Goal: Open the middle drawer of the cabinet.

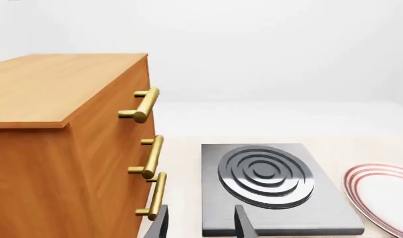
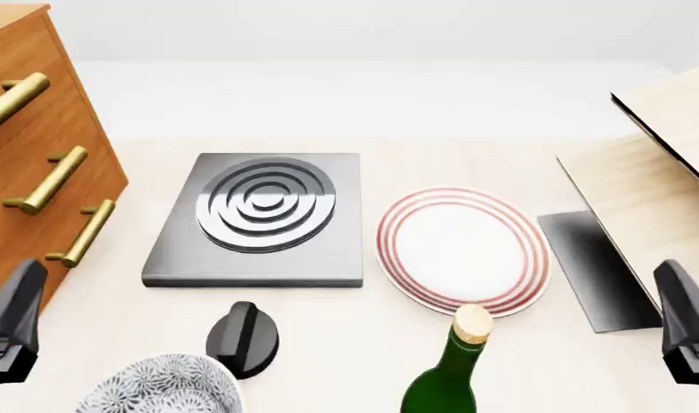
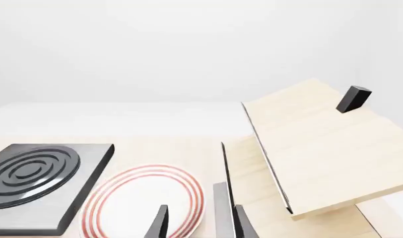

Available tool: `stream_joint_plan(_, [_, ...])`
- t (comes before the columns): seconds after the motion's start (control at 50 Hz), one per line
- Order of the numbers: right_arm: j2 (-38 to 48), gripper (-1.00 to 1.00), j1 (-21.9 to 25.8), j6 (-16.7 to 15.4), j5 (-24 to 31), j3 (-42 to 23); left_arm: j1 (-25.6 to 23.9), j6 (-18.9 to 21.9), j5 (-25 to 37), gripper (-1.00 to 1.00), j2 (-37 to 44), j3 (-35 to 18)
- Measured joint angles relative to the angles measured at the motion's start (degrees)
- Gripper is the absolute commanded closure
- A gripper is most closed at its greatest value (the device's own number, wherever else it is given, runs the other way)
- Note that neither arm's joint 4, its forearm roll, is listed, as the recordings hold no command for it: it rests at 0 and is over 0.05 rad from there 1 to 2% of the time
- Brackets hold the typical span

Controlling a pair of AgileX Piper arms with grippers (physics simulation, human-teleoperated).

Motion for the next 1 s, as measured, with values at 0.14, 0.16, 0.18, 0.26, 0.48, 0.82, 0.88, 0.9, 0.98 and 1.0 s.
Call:
stream_joint_plan(0.14, [0.2, -1.0, 0.0, 0.1, 0.1, -0.1, -1.0, 0.8, -0.2, -1.0, 1.3, -1.4])
stream_joint_plan(0.16, [0.2, -1.0, 0.0, 0.1, 0.1, -0.1, -1.1, 0.9, 0.0, -1.0, 1.4, -1.7])
stream_joint_plan(0.18, [0.2, -1.0, 0.0, 0.1, 0.1, -0.1, -1.2, 1.1, 0.2, -1.0, 1.5, -2.1])
stream_joint_plan(0.26, [0.2, -1.0, 0.0, 0.1, 0.1, -0.1, -1.4, 2.1, 0.1, -1.0, 2.6, -3.1])
stream_joint_plan(0.48, [0.3, -1.0, 0.1, 0.1, 0.2, -0.2, -2.0, 11.1, -0.8, -1.0, 4.5, -4.8])
stream_joint_plan(0.82, [0.3, -1.0, 0.1, 0.1, 0.2, -0.3, -3.9, 29.3, -9.2, -1.0, 12.3, -4.3])
stream_joint_plan(0.88, [0.4, -1.0, 0.1, 0.1, 0.2, -0.3, -4.1, 31.8, -11.7, -1.0, 15.0, -4.3])
stream_joint_plan(0.9, [0.4, -1.0, 0.1, 0.1, 0.2, -0.3, -4.1, 32.9, -12.8, -1.0, 16.0, -4.2])
stream_joint_plan(0.98, [0.5, -1.0, 0.1, 0.1, 0.2, -0.3, -4.0, 37.4, -17.8, -1.0, 20.5, -3.5])
stream_joint_plan(1.0, [0.5, -1.0, 0.1, 0.1, 0.2, -0.3, -3.9, 38.4, -19.0, -1.0, 21.6, -3.4])
